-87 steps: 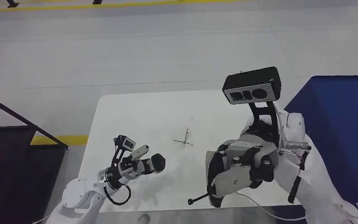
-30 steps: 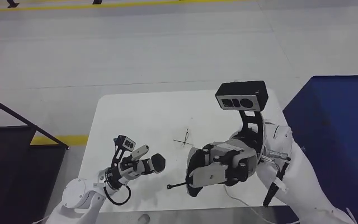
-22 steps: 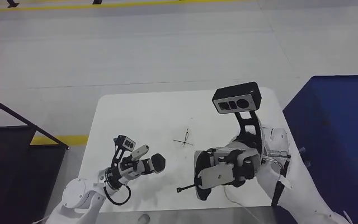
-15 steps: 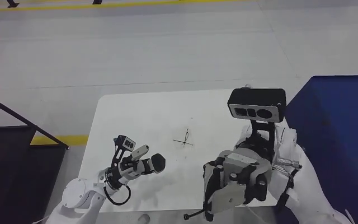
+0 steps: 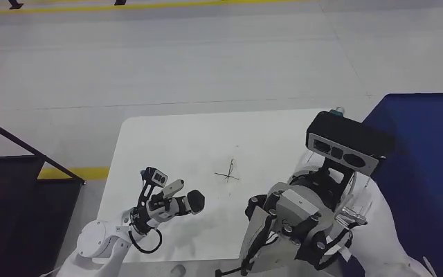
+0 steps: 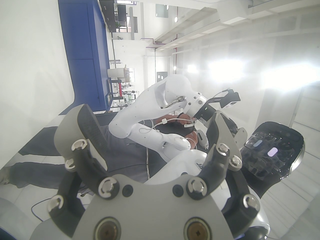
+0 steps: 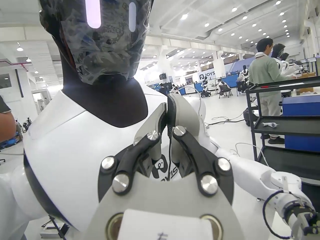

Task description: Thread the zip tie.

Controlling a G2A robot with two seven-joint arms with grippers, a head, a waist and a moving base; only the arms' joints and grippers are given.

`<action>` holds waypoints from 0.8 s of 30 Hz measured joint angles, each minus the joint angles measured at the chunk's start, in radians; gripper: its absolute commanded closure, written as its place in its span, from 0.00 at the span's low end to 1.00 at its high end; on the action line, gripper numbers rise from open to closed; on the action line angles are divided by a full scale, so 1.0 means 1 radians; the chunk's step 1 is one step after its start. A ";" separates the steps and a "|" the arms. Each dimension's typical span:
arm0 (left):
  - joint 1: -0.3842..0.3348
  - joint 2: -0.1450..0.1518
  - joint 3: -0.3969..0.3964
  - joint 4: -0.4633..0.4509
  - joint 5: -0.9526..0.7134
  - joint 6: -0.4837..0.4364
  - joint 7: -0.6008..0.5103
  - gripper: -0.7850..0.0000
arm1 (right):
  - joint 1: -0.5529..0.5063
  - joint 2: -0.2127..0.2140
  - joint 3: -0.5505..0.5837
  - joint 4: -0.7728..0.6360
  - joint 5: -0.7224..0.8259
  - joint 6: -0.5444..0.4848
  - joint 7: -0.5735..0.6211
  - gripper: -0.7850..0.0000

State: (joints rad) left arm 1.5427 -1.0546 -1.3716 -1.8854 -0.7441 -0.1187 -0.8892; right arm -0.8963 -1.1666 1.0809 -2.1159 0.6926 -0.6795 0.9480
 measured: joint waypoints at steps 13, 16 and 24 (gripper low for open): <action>0.000 0.000 0.000 0.000 0.000 0.000 0.000 0.00 | 0.009 -0.017 0.189 -0.073 -0.507 -0.150 -0.205 1.00; 0.000 0.000 0.000 0.000 0.000 0.000 0.000 0.00 | -0.015 -0.019 0.199 -0.110 -0.640 -0.104 -0.246 1.00; 0.000 0.000 0.000 0.000 0.000 0.000 0.000 0.00 | -0.027 -0.016 0.191 -0.183 -0.717 -0.060 -0.270 1.00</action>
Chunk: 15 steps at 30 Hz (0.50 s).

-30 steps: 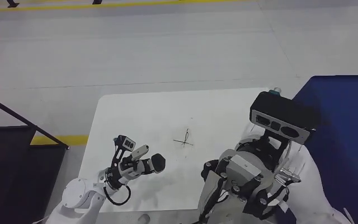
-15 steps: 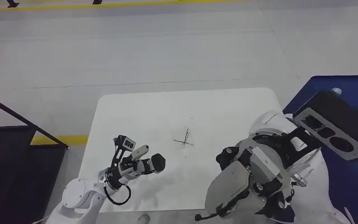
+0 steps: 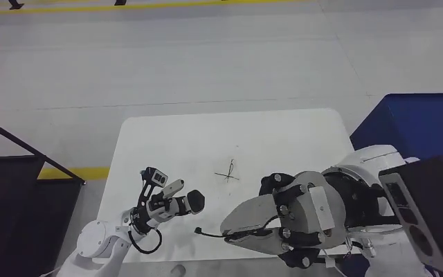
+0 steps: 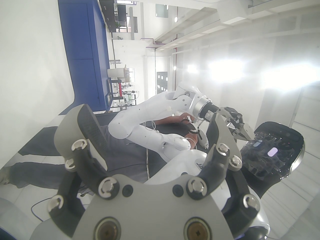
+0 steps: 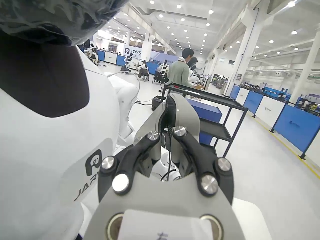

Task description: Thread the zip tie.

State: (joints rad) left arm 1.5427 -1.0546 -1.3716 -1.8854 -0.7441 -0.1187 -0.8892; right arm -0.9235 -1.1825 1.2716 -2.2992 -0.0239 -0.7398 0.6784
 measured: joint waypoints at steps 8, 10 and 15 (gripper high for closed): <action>0.000 0.000 0.000 0.000 0.000 0.000 0.000 0.00 | 0.006 0.012 -0.101 0.051 0.356 0.152 0.122 1.00; 0.000 0.000 0.000 0.000 0.000 0.000 0.000 0.00 | 0.024 0.016 -0.093 0.061 0.418 0.194 0.173 1.00; 0.000 0.000 0.000 0.000 0.000 0.000 0.000 0.00 | 0.027 0.023 -0.053 0.109 0.405 0.226 0.223 1.00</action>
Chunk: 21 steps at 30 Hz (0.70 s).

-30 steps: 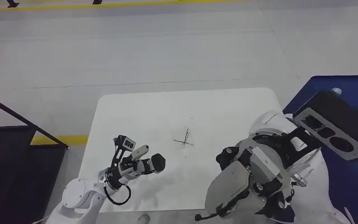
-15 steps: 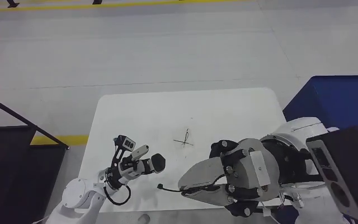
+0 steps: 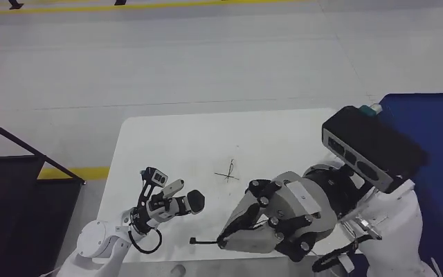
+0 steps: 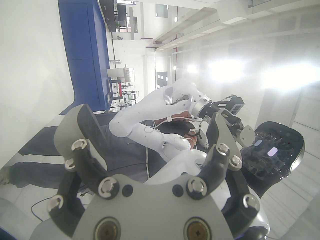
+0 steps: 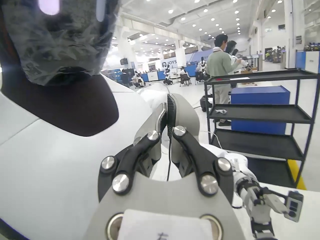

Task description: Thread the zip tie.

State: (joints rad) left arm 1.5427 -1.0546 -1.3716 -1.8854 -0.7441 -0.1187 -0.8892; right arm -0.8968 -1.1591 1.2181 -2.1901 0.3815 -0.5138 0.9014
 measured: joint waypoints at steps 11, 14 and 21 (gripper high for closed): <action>0.000 0.000 0.000 0.000 0.000 0.000 0.000 0.00 | -0.218 0.061 0.330 0.471 0.101 0.064 0.278 1.00; 0.000 0.000 0.000 0.000 0.000 0.000 0.000 0.00 | -0.263 0.073 0.359 0.601 0.121 0.089 0.393 1.00; 0.000 0.000 0.000 0.000 0.000 0.000 0.000 0.00 | -0.246 0.078 0.361 0.836 0.181 0.048 0.429 1.00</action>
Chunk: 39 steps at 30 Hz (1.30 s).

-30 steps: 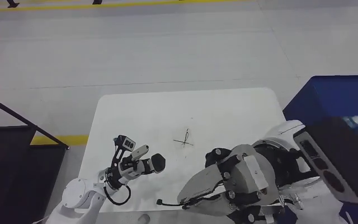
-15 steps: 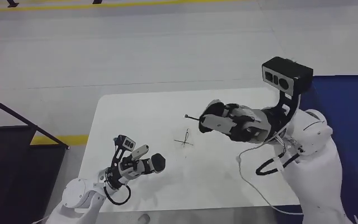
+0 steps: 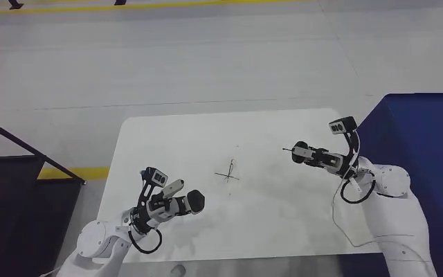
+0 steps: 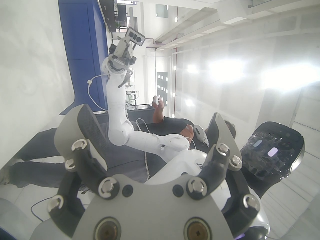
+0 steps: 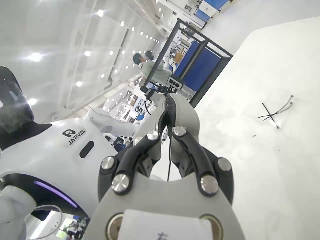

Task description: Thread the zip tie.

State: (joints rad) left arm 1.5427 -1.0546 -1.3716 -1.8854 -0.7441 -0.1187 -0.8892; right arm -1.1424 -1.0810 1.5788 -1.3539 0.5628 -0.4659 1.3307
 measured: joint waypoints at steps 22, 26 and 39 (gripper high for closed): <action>-0.014 -0.006 0.024 -0.054 -0.056 0.038 0.048 0.00 | 0.034 0.000 -0.005 0.036 0.015 -0.009 -0.006 1.00; -0.114 -0.019 0.098 -0.103 0.010 0.128 0.149 0.00 | 0.028 0.012 0.044 0.045 -0.020 -0.009 -0.056 1.00; -0.686 -0.118 0.426 0.151 -0.051 0.582 0.422 0.00 | 0.018 0.036 0.139 0.042 0.016 0.032 -0.099 1.00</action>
State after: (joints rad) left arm 0.8567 -1.1730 -0.9453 -1.7345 -0.7955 0.4630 -0.4672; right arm -1.1240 -1.0447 1.7173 -1.3116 0.5784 -0.4336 1.2318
